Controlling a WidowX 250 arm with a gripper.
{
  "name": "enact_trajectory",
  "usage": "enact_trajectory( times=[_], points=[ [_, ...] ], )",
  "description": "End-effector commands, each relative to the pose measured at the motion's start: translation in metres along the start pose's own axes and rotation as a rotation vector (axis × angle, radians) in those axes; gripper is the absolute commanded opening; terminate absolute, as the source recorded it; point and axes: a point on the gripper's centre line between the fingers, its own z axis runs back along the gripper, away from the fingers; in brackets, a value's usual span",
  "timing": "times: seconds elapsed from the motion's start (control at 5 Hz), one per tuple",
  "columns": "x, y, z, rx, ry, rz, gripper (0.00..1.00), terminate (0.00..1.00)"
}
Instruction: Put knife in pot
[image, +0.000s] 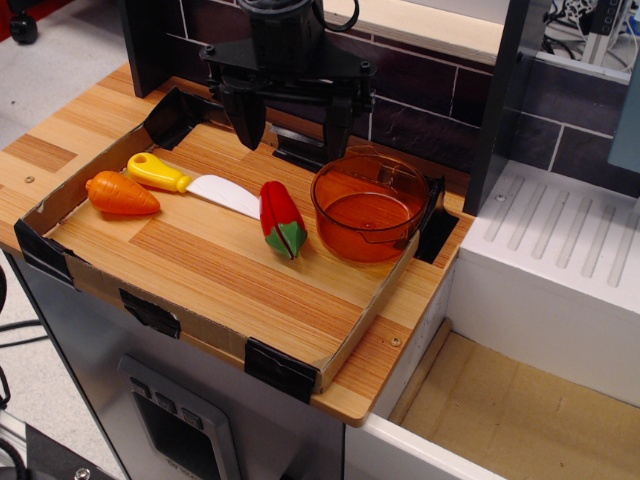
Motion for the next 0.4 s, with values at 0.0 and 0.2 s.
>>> enact_trajectory(
  times=[0.0, 0.2],
  points=[
    [0.000, 0.000, 0.000, 0.000, 0.000, 0.000, 1.00, 0.00],
    [0.022, -0.001, 0.009, -0.042, 0.021, 0.267, 1.00, 0.00]
  ],
)
